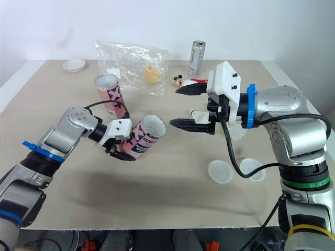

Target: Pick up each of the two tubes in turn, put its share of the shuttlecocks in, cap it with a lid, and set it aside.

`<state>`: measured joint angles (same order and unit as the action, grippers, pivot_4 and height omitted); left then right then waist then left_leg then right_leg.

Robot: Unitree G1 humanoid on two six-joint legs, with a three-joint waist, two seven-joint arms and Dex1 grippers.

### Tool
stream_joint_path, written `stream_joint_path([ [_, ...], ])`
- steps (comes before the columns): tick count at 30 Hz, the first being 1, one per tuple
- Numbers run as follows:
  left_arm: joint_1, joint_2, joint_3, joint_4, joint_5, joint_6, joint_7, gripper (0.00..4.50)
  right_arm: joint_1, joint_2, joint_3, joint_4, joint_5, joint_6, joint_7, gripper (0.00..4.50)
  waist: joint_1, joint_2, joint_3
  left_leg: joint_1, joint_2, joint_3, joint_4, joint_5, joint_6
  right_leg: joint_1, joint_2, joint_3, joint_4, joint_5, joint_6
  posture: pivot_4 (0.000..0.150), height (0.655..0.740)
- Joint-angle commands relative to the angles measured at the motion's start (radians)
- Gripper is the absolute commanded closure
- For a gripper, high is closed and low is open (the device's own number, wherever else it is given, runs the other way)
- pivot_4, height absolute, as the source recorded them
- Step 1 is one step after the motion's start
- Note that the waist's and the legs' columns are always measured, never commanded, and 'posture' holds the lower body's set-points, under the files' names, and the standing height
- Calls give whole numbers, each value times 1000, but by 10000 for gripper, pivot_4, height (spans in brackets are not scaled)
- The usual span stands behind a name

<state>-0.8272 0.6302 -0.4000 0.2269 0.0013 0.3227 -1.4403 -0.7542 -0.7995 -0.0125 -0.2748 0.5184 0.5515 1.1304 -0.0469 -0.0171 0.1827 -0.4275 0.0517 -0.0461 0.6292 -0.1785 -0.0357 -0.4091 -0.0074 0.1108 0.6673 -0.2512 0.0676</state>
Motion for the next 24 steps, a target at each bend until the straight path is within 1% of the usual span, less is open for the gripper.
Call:
stream_joint_path([
  [1, -24, -7, -9, 8, 11, -16, -4, 12520, -27, 21, 3, -10, 9, 10, -26, 17628, 0, 0, 0, 0, 0, 0, 0, 0, 0, 0, 0, 0, 0, 0, 0, 1500, 7400],
  [2, -25, -8, -9, 9, 12, -17, -5, 12520, -35, 25, 18, -6, 4, 10, -22, 21936, 0, 0, 0, 0, 0, 0, 0, 0, 0, 0, 0, 0, 0, 0, 0, 1500, 7400],
  [3, -26, -8, -9, 11, 12, -19, -6, 12520, -46, 31, 34, 1, -4, 7, -20, 27608, 0, 0, 0, 0, 0, 0, 0, 0, 0, 0, 0, 0, 0, 0, 0, 1500, 7400],
  [6, -31, -10, -10, 15, 15, -23, -9, 12520, -77, 33, 99, 25, -46, -8, 11, 41801, 0, 0, 0, 0, 0, 0, 0, 0, 0, 0, 0, 0, 0, 0, 0, 1500, 7400],
  [7, -32, -10, -11, 14, 15, -21, -11, 12520, -88, 32, 125, 34, -65, -22, 27, 44659, 1, 0, 0, 0, 0, 0, 0, 0, 0, 0, 0, 0, 0, 0, 0, 1500, 7400],
  [9, -34, -12, -11, 12, 16, -19, -14, 12520, -110, 38, 170, 54, -97, -39, 51, 44659, 1, 0, 0, 0, 0, 0, 0, 0, 0, 0, 0, 0, 0, 0, 0, 1500, 7400],
  [13, -46, -20, -12, 13, 20, -15, -23, 12520, -192, 49, 328, 117, -212, -105, 155, 44659, 0, 0, 0, 0, 0, 0, 0, 0, 0, -1, 0, 0, 0, 0, 0, 1500, 7400],
  [16, -51, -26, -12, 15, 21, -14, -27, 12520, -275, 86, 416, 193, -275, -133, 221, 44659, -1, 0, 0, -1, 0, 0, 0, 0, 0, -1, 0, 0, 0, 0, 0, 1500, 7400],
  [19, -51, -29, -13, 14, 20, -12, -29, 12520, -342, 122, 470, 269, -331, -184, 280, 44659, -1, 0, 0, -1, 0, 0, 0, 0, 0, -2, 0, 0, 0, 0, 0, 1500, 7400],
  [24, -45, -33, -15, 7, 17, -8, -28, 12520, -458, 217, 544, 430, -409, -236, 357, 44659, -1, 1, 0, -1, 0, 0, -1, 0, 0, -3, 0, 0, 0, -1, 0, 1500, 7400],
])
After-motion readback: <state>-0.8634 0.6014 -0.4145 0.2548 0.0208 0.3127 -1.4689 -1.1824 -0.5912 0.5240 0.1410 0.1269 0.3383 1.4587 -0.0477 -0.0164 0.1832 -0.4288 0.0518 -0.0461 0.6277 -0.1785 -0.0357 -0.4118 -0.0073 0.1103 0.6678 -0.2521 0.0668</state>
